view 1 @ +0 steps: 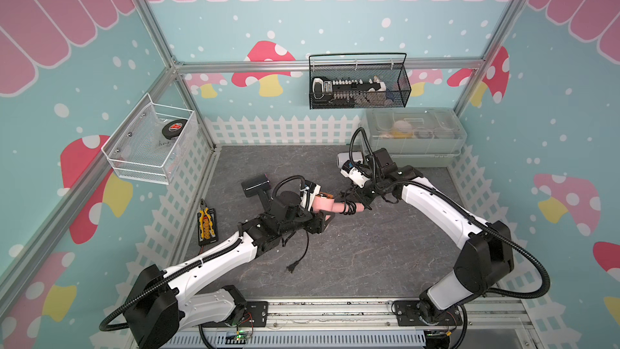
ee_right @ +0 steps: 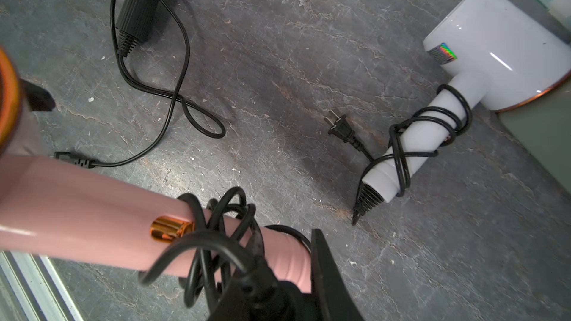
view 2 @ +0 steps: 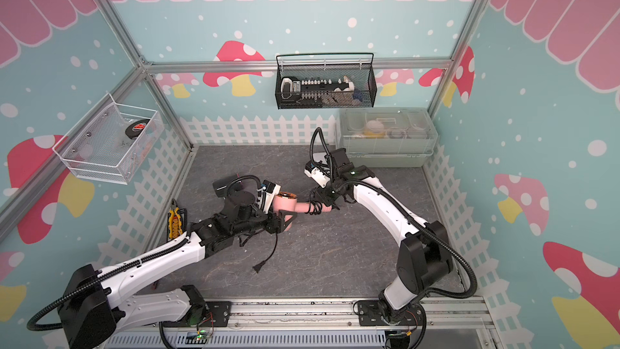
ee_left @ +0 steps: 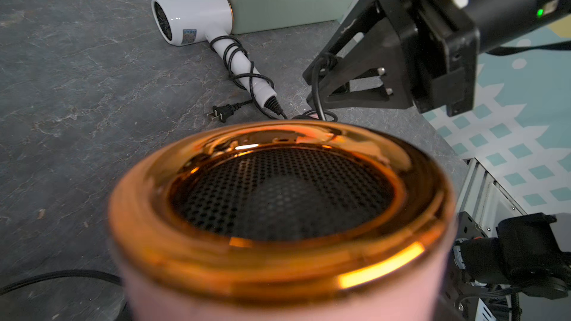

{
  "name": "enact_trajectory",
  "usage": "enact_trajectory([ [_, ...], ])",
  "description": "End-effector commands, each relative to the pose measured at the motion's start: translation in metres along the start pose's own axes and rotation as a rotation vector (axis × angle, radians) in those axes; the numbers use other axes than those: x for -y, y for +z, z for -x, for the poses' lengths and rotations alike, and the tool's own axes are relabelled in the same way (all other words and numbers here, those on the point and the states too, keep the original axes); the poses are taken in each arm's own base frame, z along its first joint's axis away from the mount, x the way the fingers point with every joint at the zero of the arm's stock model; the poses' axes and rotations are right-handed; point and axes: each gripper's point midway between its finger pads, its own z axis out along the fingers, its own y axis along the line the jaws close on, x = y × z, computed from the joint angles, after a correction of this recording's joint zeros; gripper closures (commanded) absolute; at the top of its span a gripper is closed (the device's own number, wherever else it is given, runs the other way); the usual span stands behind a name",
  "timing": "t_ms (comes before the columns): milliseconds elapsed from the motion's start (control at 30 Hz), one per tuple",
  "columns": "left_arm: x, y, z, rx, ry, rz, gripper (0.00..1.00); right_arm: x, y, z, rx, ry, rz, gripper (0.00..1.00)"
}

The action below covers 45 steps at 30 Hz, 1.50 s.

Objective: Wrap the cord around the hair dryer
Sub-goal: Wrap the power cord around the hair dryer.

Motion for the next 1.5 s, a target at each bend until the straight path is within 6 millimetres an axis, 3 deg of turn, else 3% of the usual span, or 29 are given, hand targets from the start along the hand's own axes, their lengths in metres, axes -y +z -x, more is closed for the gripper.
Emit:
enact_trajectory([
  [0,0.032,-0.003,0.006,-0.018,0.031,-0.118,1.00,0.009,0.005,0.015,0.035,-0.017,-0.003,0.94],
  [267,0.035,0.006,-0.002,-0.062,0.005,-0.140,1.00,0.007,0.023,-0.004,-0.039,-0.002,0.024,0.86],
  [400,0.038,0.008,-0.001,-0.071,-0.005,-0.155,1.00,0.003,0.029,-0.009,-0.064,0.008,0.054,0.75],
  [767,0.045,0.014,-0.001,-0.106,-0.035,-0.192,1.00,-0.007,0.038,-0.019,-0.097,0.043,0.122,0.58],
  [1167,0.053,0.026,-0.002,-0.143,-0.087,-0.243,1.00,-0.018,0.045,-0.044,-0.175,0.074,0.154,0.27],
  [1467,0.055,0.032,-0.001,-0.145,-0.146,-0.305,1.00,-0.010,0.055,-0.061,-0.233,0.104,0.090,0.25],
])
